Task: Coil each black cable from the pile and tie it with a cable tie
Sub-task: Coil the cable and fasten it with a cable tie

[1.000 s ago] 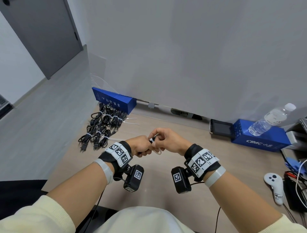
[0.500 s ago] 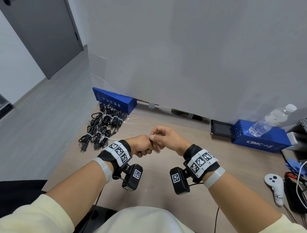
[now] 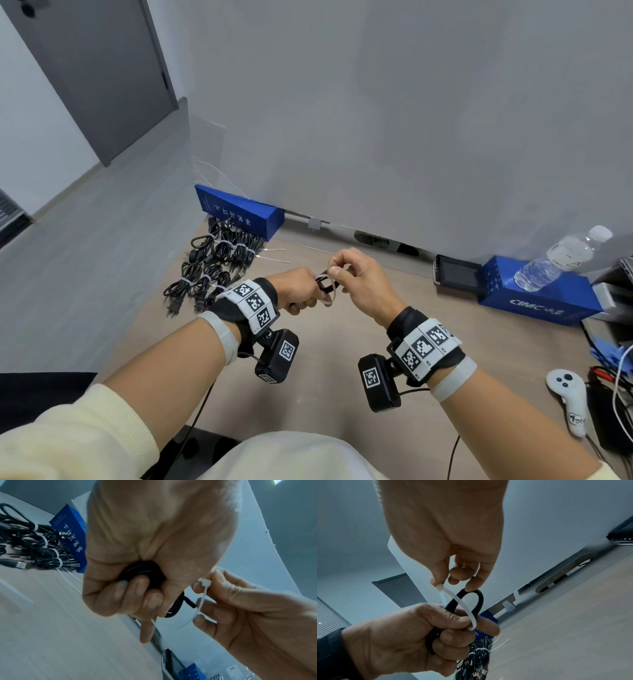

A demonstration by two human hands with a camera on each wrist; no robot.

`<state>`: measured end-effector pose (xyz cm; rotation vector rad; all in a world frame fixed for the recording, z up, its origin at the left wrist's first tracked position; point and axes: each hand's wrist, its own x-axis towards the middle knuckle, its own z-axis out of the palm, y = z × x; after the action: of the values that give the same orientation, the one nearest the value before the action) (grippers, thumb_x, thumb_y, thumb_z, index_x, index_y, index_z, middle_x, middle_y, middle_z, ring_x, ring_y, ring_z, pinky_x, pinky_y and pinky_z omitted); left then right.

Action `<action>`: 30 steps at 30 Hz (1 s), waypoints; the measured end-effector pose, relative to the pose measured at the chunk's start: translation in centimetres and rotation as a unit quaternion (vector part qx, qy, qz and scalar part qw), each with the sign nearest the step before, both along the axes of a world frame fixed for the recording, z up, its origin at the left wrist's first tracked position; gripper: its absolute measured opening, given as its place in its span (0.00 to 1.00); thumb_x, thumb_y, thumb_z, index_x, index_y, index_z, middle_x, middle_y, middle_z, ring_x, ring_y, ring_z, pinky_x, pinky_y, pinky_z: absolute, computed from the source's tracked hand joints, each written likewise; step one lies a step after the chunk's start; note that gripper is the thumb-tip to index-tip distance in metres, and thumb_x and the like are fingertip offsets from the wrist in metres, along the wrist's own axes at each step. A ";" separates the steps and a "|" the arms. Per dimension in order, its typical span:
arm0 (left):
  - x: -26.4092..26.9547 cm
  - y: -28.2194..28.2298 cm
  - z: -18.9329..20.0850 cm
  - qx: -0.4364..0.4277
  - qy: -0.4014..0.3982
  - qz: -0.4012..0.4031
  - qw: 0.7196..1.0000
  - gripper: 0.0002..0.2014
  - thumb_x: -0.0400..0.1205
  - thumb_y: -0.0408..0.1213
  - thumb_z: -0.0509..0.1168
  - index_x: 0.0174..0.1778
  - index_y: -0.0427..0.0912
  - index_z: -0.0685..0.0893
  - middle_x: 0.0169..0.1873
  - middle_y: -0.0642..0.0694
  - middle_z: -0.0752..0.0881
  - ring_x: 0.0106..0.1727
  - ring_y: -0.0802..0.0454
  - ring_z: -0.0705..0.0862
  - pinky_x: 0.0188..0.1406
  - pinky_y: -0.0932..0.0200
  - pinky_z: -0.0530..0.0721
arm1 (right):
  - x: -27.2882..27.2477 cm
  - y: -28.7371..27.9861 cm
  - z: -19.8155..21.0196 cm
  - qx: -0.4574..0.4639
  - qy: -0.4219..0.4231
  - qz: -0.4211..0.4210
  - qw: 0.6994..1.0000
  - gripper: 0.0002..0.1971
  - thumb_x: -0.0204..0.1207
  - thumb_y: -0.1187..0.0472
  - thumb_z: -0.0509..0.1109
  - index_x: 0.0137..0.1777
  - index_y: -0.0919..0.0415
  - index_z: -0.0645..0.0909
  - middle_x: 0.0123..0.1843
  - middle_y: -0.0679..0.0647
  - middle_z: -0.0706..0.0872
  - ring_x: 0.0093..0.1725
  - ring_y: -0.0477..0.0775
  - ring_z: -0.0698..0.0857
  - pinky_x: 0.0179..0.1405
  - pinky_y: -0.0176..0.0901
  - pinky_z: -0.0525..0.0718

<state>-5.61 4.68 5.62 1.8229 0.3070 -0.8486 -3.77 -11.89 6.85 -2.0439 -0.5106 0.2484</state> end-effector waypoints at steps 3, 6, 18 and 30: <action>0.0 -0.3 0.0 0.003 0.004 -0.002 1.000 0.11 0.87 0.30 0.59 0.53 0.33 0.87 0.23 0.49 0.69 0.25 0.54 0.62 0.23 0.62 0.63 | -0.2 -0.6 0.0 0.016 0.012 0.013 1.000 0.10 0.81 0.65 0.69 0.41 0.51 0.81 0.42 0.43 0.84 0.37 0.46 0.81 0.41 0.48 0.83; 0.2 -0.4 0.2 -0.003 0.002 0.001 1.000 0.10 0.86 0.31 0.61 0.54 0.31 0.87 0.23 0.49 0.68 0.24 0.54 0.63 0.23 0.62 0.63 | -0.5 -0.9 0.4 0.058 0.054 0.026 0.997 0.07 0.83 0.69 0.67 0.43 0.60 0.81 0.40 0.51 0.86 0.36 0.47 0.80 0.39 0.39 0.79; 0.3 -0.7 0.3 -0.021 0.017 0.027 0.999 0.13 0.88 0.32 0.59 0.59 0.30 0.87 0.23 0.50 0.67 0.25 0.55 0.62 0.26 0.62 0.63 | -1.3 -1.1 0.1 0.110 -0.009 0.018 0.994 0.05 0.79 0.70 0.67 0.43 0.62 0.82 0.41 0.55 0.88 0.38 0.57 0.83 0.40 0.52 0.83; -0.1 1.4 -1.1 -0.200 0.128 0.117 0.964 0.17 0.91 0.33 0.49 0.60 0.35 0.84 0.22 0.53 0.64 0.22 0.58 0.60 0.23 0.65 0.62 | -1.4 -1.6 0.2 0.139 0.048 0.031 0.989 0.10 0.85 0.69 0.62 0.45 0.56 0.79 0.44 0.64 0.87 0.30 0.54 0.73 0.30 0.46 0.74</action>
<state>-5.71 6.12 4.48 1.2766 0.4702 -0.9044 -5.20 -13.46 7.09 -1.7377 -0.5183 0.2944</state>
